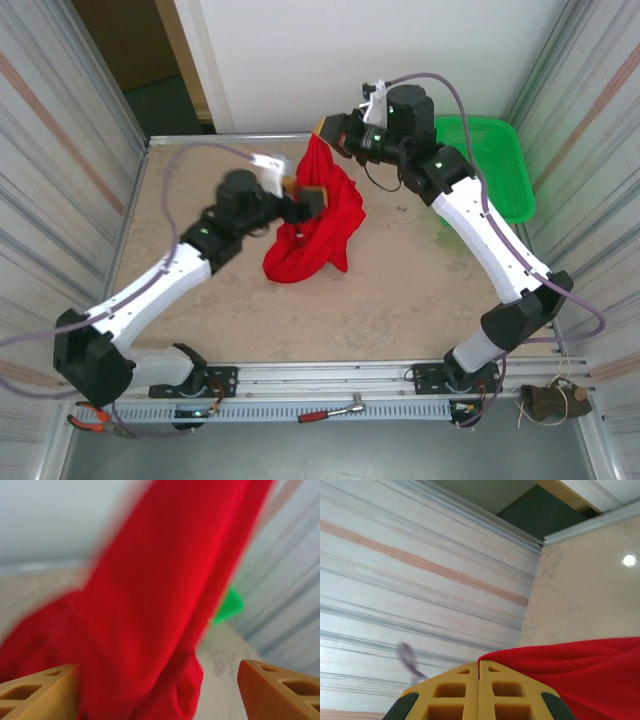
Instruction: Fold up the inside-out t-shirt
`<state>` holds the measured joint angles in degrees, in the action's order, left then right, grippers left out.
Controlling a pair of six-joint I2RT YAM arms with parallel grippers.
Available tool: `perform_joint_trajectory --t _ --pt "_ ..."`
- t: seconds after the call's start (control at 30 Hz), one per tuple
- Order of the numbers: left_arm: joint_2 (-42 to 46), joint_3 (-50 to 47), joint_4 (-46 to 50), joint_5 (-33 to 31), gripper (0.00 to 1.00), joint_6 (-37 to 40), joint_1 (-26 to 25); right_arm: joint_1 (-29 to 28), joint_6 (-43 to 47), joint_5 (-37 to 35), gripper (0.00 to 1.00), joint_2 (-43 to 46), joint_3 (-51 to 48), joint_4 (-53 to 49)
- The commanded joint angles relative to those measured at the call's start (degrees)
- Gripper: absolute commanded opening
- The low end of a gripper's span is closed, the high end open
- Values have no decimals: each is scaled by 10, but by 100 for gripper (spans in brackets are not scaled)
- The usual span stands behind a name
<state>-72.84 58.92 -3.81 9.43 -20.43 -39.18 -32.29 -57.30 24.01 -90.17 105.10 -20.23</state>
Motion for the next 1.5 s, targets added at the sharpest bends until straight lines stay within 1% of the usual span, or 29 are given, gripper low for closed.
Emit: perform_joint_trajectory --t 0.0,0.07,0.13,0.2,0.27,0.33,0.43,0.53,0.57,0.63,0.7,0.73,0.83,0.9,0.97,1.07,1.2,1.23,1.27,1.3,1.4,1.43,1.47 --pt "-28 -47 -92 -140 80 16 -74 6 10 -4 0 -12 84 38" --pt "-66 -61 -100 -183 80 -4 -96 6 11 -16 0 -26 133 32" --pt "-96 -69 -96 -194 79 -10 -104 6 16 -27 0 -39 182 25" --pt "-98 -82 -77 -218 78 -9 -107 9 26 -44 0 -49 231 12" --pt "-73 -103 -68 -233 79 1 -104 14 31 -56 0 -52 260 7" --pt "-37 -122 -49 -234 79 10 -94 22 31 -65 0 -52 274 12" --pt "43 -150 -21 -226 80 18 -72 40 19 -53 0 -53 282 23" --pt "130 -151 -8 -202 82 29 -52 48 19 -28 0 -51 272 16" --pt "152 -143 -9 -183 83 34 -40 49 19 -19 0 -47 259 19" --pt "165 -117 -15 -123 85 36 -7 49 18 -4 0 -36 228 28" --pt "147 -73 -19 -41 85 35 35 48 16 -1 0 -20 189 39" --pt "132 -53 -21 -16 85 40 44 48 15 -3 0 -14 173 46" --pt "79 5 -28 41 86 62 49 48 11 -6 0 3 135 57" --pt "42 32 -44 79 86 57 48 47 6 -6 0 11 117 64" --pt "13 46 -66 89 86 49 46 46 1 -6 0 16 103 69" --pt "-23 56 -97 87 86 38 44 43 -6 -2 0 19 90 76" --pt "-62 71 -118 69 85 26 48 39 -12 2 0 22 83 80" --pt "-71 72 -129 71 83 20 52 39 -12 2 0 23 81 80" --pt "-79 74 -138 71 76 14 58 39 -12 1 0 27 78 80" --pt "-85 78 -146 80 62 8 65 39 -11 -2 0 29 75 80" --pt "-95 104 -158 109 11 -13 91 47 -10 -7 0 37 59 76" --pt "-96 126 -141 127 0 -15 100 52 -16 -8 0 42 46 81" --pt "-97 152 -123 150 0 -13 109 57 -22 -9 0 47 31 90"
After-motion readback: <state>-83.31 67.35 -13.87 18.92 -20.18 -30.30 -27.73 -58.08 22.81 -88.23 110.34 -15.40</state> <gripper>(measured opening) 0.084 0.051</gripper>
